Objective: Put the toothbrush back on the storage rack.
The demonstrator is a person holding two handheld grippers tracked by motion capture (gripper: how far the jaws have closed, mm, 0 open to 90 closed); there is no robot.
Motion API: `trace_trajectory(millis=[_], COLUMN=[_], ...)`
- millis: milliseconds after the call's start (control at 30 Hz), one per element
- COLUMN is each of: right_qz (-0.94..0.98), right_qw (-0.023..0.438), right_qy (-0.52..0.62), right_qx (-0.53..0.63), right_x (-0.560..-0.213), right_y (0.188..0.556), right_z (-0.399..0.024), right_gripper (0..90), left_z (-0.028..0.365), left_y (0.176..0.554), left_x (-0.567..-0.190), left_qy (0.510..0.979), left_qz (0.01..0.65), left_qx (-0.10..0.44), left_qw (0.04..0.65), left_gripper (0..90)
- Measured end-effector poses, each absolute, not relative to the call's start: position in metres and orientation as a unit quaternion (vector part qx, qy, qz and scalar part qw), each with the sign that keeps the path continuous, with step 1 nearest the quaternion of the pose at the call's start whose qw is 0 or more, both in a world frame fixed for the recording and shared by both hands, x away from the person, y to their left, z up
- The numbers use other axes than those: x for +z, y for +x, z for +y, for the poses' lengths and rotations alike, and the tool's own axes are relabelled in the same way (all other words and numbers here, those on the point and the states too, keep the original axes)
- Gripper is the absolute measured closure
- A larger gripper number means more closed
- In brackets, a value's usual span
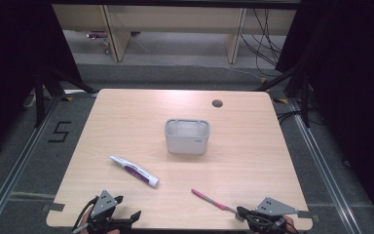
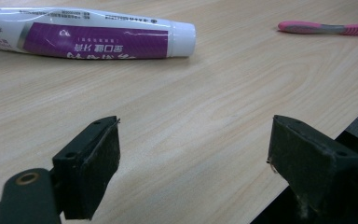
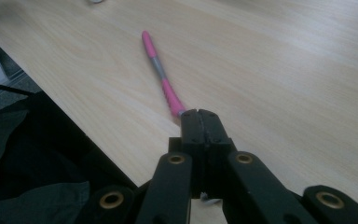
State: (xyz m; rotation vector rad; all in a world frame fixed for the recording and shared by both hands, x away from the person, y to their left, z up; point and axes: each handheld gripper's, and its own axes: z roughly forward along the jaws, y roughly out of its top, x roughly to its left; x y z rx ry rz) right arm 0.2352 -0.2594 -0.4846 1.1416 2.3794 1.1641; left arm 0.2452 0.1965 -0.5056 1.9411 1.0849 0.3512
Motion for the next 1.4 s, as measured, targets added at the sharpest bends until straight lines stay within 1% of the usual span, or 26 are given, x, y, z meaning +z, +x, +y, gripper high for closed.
trace_trajectory(millis=[67,100,200,233,400,433,467,500,567,633,667,767,900,1033,1067,1100,1200,1400], right_qz=[0.82,0.826,0.832,0.832,0.844,0.844,0.846,0.844,0.848,0.849,0.849,0.853,0.853,0.854,0.855,0.856,0.854,0.855], right_qw=[0.128,0.119,0.12,0.12,0.118,0.118,0.123,0.114,0.121,0.115,0.114,0.124,0.128,0.129,0.137,0.137,0.137,0.147], right_qy=[0.395,0.392,0.39,0.39,0.377,0.377,0.375,0.387,0.378,0.385,0.382,0.376,0.381,0.383,0.379,0.38,0.386,0.383], right_qx=[0.393,0.387,0.375,0.375,0.363,0.363,0.358,0.354,0.351,0.344,0.345,0.34,0.332,0.326,0.327,0.324,0.32,0.315], right_x=[-0.486,-0.489,-0.492,-0.492,-0.497,-0.497,-0.498,-0.498,-0.499,-0.5,-0.5,-0.499,-0.5,-0.5,-0.5,-0.5,-0.5,-0.499], right_y=[0.234,0.235,0.238,0.238,0.243,0.243,0.244,0.243,0.245,0.245,0.245,0.247,0.25,0.254,0.256,0.258,0.261,0.271], right_z=[-0.256,-0.253,-0.249,-0.249,-0.247,-0.247,-0.247,-0.245,-0.246,-0.244,-0.244,-0.245,-0.245,-0.245,-0.244,-0.244,-0.244,-0.246], right_gripper=[90.0,90.0,90.0,90.0,90.0,90.0,90.0,90.0,90.0,90.0,90.0,90.0,90.0,90.0,90.0,90.0,90.0,90.0], left_z=[0.198,0.196,0.197,0.199,0.197,0.198,0.196,0.196,0.198,0.197,0.195,0.198,0.195,0.195,0.195,0.198,0.195,0.195], left_y=[0.246,0.246,0.246,0.246,0.246,0.246,0.246,0.246,0.246,0.246,0.245,0.246,0.245,0.245,0.245,0.246,0.245,0.245], left_x=[-0.505,-0.506,-0.506,-0.505,-0.506,-0.505,-0.506,-0.506,-0.505,-0.506,-0.506,-0.505,-0.507,-0.506,-0.506,-0.505,-0.507,-0.506], left_qy=[0.79,0.783,0.783,0.791,0.782,0.791,0.783,0.782,0.79,0.789,0.78,0.792,0.78,0.781,0.781,0.79,0.779,0.779], left_qz=[0.425,0.429,0.43,0.423,0.431,0.424,0.431,0.432,0.425,0.427,0.434,0.423,0.433,0.433,0.433,0.425,0.434,0.434], left_qx=[0.141,0.139,0.14,0.14,0.14,0.139,0.138,0.138,0.139,0.139,0.137,0.139,0.138,0.138,0.138,0.139,0.136,0.138], left_qw=[0.419,0.429,0.427,0.42,0.428,0.419,0.427,0.427,0.418,0.419,0.43,0.418,0.43,0.427,0.427,0.419,0.432,0.431], left_gripper=[16.1,16.1,16.2,16.2,16.2,16.2,16.2,16.1,16.2,16.1,16.2,16.2,16.2,16.2,16.2,16.2,16.2,16.2])
